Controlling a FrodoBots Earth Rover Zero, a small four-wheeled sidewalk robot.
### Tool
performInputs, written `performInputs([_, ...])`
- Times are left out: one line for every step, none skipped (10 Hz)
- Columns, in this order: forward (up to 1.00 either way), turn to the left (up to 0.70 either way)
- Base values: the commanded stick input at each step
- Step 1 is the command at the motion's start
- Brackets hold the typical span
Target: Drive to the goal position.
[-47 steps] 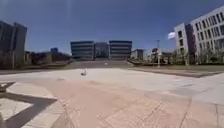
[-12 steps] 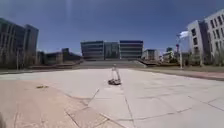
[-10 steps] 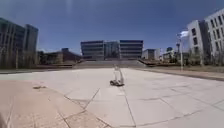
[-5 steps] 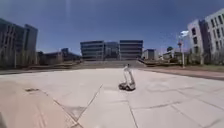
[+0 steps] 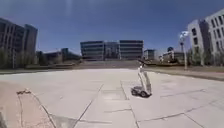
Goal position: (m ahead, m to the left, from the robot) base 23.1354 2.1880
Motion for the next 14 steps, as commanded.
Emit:
performInputs([0.7, 0.0])
performInputs([0.7, 0.0])
performInputs([0.7, 0.0])
performInputs([0.7, 0.0])
performInputs([0.7, 0.0])
performInputs([0.7, 0.0])
performInputs([0.7, 0.0])
performInputs([0.7, 0.0])
performInputs([0.7, 0.0])
performInputs([0.7, 0.0])
performInputs([0.7, 0.0])
performInputs([0.7, 0.0])
performInputs([0.7, 0.0])
performInputs([0.7, 0.0])
